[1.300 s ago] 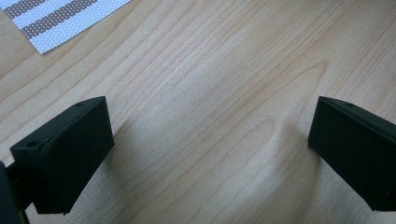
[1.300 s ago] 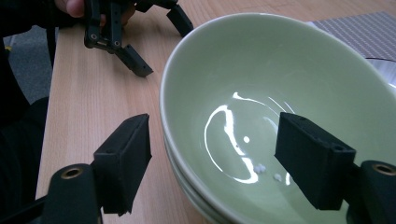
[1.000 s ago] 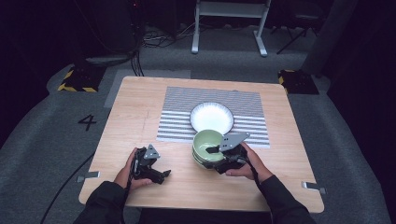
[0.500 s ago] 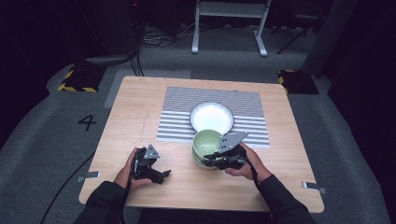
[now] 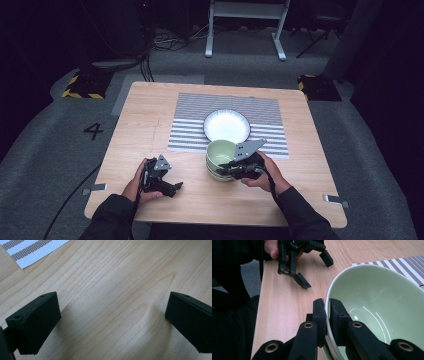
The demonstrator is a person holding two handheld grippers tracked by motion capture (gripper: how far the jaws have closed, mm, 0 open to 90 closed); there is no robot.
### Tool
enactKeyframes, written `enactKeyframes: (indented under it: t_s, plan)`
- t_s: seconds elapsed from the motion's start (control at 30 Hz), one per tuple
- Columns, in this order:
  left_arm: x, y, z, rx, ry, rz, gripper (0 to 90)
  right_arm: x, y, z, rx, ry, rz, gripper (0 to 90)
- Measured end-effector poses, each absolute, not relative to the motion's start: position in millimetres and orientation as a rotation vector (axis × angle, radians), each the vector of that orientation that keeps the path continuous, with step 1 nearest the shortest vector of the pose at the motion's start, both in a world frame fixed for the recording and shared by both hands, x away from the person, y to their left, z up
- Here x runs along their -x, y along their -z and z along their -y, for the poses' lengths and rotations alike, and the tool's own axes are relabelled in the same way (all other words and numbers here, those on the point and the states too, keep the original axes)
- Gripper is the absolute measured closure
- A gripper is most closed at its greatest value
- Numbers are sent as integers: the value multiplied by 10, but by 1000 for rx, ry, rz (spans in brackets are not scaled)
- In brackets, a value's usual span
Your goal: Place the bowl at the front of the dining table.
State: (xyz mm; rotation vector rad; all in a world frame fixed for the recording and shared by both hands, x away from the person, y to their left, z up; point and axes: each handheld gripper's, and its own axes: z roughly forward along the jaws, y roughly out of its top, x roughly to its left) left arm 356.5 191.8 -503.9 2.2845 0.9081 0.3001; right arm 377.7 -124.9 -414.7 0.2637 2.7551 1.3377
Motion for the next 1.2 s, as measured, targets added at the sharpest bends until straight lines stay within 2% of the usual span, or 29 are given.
enactKeyframes:
  t_s: [1.2]
  plan:
    - [-3565,5038,-1918,-2285,-300,-908,1,-3782,4119,1259,-285,-1355,-2723,832]
